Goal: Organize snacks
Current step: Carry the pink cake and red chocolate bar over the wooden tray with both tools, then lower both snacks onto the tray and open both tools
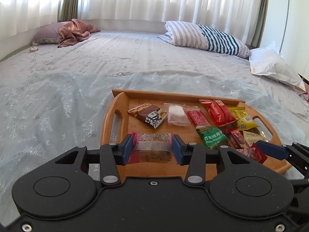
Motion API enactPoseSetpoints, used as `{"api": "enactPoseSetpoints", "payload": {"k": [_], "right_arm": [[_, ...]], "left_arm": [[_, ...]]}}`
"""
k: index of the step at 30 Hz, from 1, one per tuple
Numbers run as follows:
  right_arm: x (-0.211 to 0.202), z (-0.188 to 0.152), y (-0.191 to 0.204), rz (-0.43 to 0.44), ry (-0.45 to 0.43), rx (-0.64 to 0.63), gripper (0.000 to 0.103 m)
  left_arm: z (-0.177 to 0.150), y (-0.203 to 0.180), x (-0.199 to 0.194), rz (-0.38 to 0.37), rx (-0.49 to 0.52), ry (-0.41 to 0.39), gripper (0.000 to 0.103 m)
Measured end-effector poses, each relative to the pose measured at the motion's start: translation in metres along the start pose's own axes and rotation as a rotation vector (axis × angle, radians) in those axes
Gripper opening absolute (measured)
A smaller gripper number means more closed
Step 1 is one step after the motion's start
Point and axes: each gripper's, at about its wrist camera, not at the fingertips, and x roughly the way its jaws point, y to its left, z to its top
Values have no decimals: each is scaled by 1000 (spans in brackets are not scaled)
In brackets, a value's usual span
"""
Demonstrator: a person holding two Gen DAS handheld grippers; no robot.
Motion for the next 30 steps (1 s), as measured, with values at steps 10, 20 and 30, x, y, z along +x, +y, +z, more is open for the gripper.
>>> {"api": "enactPoseSetpoints", "payload": {"k": [10, 20, 30], "right_arm": [[39, 21, 17, 203, 37, -359, 77], [76, 35, 22, 400, 138, -627, 75], [102, 39, 13, 428, 189, -596, 81]], "left_arm": [[15, 7, 37, 0, 10, 61, 42], [18, 8, 58, -24, 20, 97, 42], [20, 2, 70, -30, 57, 82, 38]]}}
